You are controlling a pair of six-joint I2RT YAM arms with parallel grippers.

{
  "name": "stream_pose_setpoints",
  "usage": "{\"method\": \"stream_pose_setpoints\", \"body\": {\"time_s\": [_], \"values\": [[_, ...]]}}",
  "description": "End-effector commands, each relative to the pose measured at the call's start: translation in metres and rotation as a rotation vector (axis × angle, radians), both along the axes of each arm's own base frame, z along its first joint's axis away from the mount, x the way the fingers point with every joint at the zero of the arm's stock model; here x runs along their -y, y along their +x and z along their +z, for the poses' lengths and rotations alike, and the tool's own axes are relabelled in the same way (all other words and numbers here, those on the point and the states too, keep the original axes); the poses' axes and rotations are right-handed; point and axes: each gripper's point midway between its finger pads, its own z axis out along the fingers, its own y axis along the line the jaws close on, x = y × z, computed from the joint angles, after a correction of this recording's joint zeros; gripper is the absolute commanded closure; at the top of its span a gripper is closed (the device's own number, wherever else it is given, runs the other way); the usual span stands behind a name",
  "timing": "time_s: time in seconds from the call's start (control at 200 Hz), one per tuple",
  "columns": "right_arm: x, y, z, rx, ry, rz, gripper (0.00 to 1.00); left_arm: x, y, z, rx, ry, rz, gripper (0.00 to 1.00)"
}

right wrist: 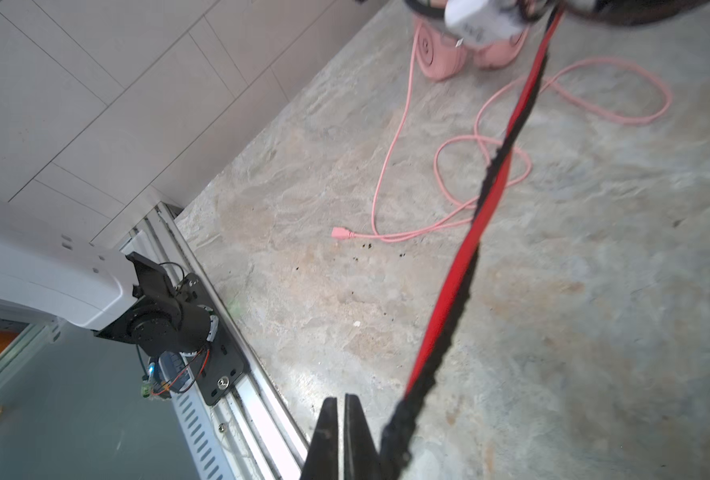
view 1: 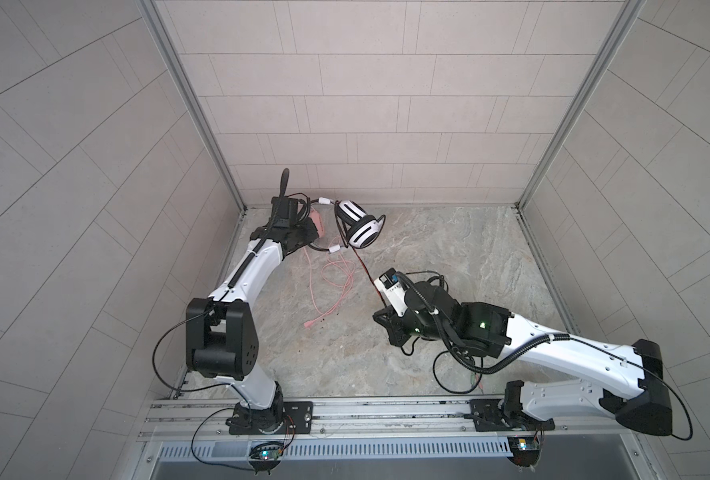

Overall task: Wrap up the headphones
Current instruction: 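Carry the cable up and around the headset with the right gripper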

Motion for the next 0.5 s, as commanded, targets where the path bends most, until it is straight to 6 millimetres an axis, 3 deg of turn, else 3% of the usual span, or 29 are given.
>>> {"method": "stream_pose_setpoints", "body": {"time_s": [0.0, 0.25, 0.495], "values": [[0.020, 0.008, 0.029, 0.121, -0.067, -0.036, 1.00, 0.002, 0.010, 0.029, 0.077, 0.061, -0.005, 1.00], [0.052, 0.029, 0.074, 0.293, -0.209, -0.123, 1.00, 0.041, 0.001, 0.028, 0.031, 0.152, -0.174, 1.00], [0.105, 0.059, 0.093, 0.367, -0.353, -0.266, 1.00, 0.091, -0.009, 0.026, 0.015, 0.119, -0.400, 1.00]]}}
